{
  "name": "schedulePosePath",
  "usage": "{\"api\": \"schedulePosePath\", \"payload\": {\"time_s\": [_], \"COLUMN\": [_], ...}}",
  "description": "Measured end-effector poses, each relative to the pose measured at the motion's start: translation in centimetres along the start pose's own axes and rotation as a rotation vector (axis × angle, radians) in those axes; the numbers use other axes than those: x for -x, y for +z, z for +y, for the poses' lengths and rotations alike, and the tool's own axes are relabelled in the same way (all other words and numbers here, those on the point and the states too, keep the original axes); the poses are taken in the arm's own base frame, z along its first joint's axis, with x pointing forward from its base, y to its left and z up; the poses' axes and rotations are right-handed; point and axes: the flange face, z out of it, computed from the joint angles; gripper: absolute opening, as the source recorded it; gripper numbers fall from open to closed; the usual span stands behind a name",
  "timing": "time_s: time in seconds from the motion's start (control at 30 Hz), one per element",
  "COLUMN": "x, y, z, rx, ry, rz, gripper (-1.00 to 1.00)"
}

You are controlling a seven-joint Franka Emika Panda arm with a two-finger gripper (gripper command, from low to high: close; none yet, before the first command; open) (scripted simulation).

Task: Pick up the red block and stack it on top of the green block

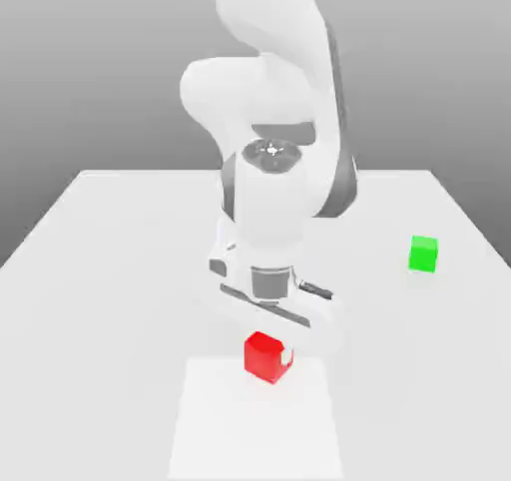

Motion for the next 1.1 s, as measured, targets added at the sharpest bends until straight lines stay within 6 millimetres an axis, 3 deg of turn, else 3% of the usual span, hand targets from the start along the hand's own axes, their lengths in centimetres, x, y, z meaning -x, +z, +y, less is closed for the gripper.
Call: {"api": "schedulePosePath", "payload": {"time_s": [0.1, 0.13, 0.3, 0.47, 0.63, 0.8, 1.0, 1.1], "x": [0.3, 1.3, 9.5, 17.9, 25.3, 31.1, 35.5, 36.0], "y": [-2.3, -2.7, -3.8, -4.7, -5.4, -6.0, -6.6, -6.2], "z": [0.1, 0.1, 0.4, 3.0, 7.7, 14.3, 23.8, 25.5], "rx": [0.0, -0.001, -0.005, -0.007, -0.008, -0.007, -0.002, 0.003], "ry": [-0.011, -0.064, -0.467, -0.902, -1.338, -1.774, -2.297, -2.398], "rz": [0.0, -0.002, -0.009, -0.014, -0.016, -0.014, -0.006, 0.017], "gripper": [-1.0, -1.0, -1.0, -1.0, -1.0, -1.0, -1.0, -1.0]}}
